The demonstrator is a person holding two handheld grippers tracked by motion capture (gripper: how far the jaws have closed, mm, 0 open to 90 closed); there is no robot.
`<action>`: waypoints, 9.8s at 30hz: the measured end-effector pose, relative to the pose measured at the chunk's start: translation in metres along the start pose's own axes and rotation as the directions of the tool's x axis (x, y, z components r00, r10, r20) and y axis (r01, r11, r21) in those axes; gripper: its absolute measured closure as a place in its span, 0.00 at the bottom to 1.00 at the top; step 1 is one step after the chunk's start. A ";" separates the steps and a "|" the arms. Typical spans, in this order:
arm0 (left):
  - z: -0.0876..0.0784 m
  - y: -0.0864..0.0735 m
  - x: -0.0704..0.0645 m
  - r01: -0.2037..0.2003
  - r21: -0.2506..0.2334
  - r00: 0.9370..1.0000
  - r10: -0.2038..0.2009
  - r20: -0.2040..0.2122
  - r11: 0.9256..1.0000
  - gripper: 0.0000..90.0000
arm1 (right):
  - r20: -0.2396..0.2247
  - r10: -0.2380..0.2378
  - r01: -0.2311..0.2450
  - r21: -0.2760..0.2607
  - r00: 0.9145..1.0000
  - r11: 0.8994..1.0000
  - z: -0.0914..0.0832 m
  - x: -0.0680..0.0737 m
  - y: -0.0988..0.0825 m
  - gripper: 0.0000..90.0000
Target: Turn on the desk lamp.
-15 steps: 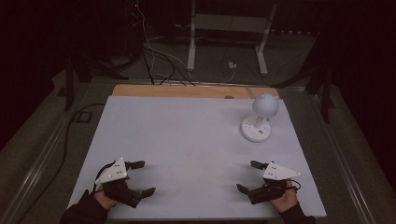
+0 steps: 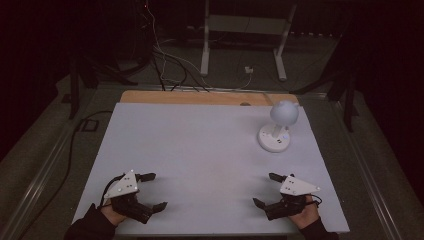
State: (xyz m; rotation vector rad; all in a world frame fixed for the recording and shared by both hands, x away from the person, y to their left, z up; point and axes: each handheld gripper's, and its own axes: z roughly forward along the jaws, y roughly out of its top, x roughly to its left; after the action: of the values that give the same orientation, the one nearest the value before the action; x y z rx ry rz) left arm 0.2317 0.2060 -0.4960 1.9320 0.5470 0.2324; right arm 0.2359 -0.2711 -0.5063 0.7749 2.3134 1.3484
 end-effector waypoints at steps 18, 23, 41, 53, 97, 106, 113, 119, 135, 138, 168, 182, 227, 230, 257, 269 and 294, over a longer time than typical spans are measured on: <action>0.000 0.000 -0.001 -0.002 0.004 1.000 0.002 0.002 1.000 0.00 | -0.032 -0.002 0.004 0.059 0.999 0.998 0.002 0.012 0.011 0.00; 0.001 0.000 -0.001 -0.001 0.003 1.000 0.001 0.001 1.000 0.00 | -0.039 0.020 -0.019 0.044 0.999 0.999 -0.001 0.011 0.016 0.00; 0.001 0.000 -0.001 0.002 0.004 1.000 -0.002 -0.001 1.000 0.00 | -0.024 0.018 -0.018 -0.007 1.000 1.000 -0.004 0.011 0.042 0.00; 0.000 0.000 0.000 0.010 -0.001 1.000 -0.010 -0.004 1.000 0.00 | 0.035 0.050 -0.049 -0.045 0.998 0.998 -0.005 0.000 0.056 0.00; 0.000 0.000 0.000 0.011 0.001 1.000 -0.011 -0.003 1.000 0.00 | 0.296 0.194 -0.172 -0.099 0.935 0.980 0.032 -0.080 0.080 0.00; 0.001 0.000 0.000 0.012 0.004 1.000 -0.012 -0.005 1.000 0.00 | 0.361 0.245 -0.216 -0.120 0.900 0.969 0.038 -0.095 0.079 0.00; 0.001 0.000 0.000 0.012 0.004 1.000 -0.012 -0.002 1.000 0.00 | 0.408 0.298 -0.264 -0.139 0.863 0.954 0.048 -0.096 0.078 0.00; 0.001 0.000 0.000 0.009 0.007 1.000 -0.009 -0.003 1.000 0.00 | 0.438 0.312 -0.273 -0.151 0.843 0.950 0.050 -0.095 0.076 0.00; 0.001 0.000 0.000 0.010 0.010 1.000 -0.010 -0.002 1.000 0.00 | 0.545 0.345 -0.340 -0.114 0.764 0.933 0.049 -0.101 0.067 0.62; 0.001 0.000 0.000 0.012 0.007 1.000 -0.012 -0.001 1.000 0.00 | 0.547 0.344 -0.346 -0.105 0.763 0.932 0.048 -0.103 0.065 0.71; 0.001 0.000 0.000 0.008 0.009 1.000 -0.008 -0.002 1.000 0.00 | 0.577 0.305 -0.396 0.036 0.758 0.917 0.065 -0.111 0.048 1.00; 0.001 0.000 0.000 0.009 0.015 1.000 -0.009 -0.002 1.000 0.00 | 0.583 0.308 -0.415 0.055 0.752 0.908 0.074 -0.117 0.044 1.00; 0.002 0.000 0.000 0.010 0.014 1.000 -0.010 0.000 1.000 0.00 | 0.550 0.282 -0.341 0.005 0.786 0.940 0.063 -0.109 0.049 0.72; 0.002 0.000 0.000 0.008 0.015 1.000 -0.008 -0.001 1.000 0.00 | 0.507 0.299 -0.340 -0.012 0.809 0.940 0.058 -0.108 0.053 0.54; 0.001 -0.001 0.000 0.012 0.013 1.000 -0.012 0.000 1.000 0.00 | 0.335 0.208 -0.195 -0.073 0.919 0.978 0.034 -0.087 0.066 0.00; 0.001 0.000 0.000 0.007 0.015 1.000 -0.007 0.000 1.000 0.00 | 0.295 0.228 -0.225 -0.045 0.928 0.973 0.019 -0.077 0.057 0.00; 0.001 -0.001 -0.001 0.007 0.021 1.000 -0.007 0.002 1.000 0.00 | 0.162 0.184 -0.193 0.040 0.970 0.980 -0.001 -0.045 0.027 0.00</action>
State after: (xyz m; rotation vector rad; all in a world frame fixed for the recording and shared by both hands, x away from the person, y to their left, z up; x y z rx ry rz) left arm 0.2315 0.2048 -0.4969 1.9496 0.5564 0.2205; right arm 0.2784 -0.2886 -0.4815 1.1021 2.2066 1.2530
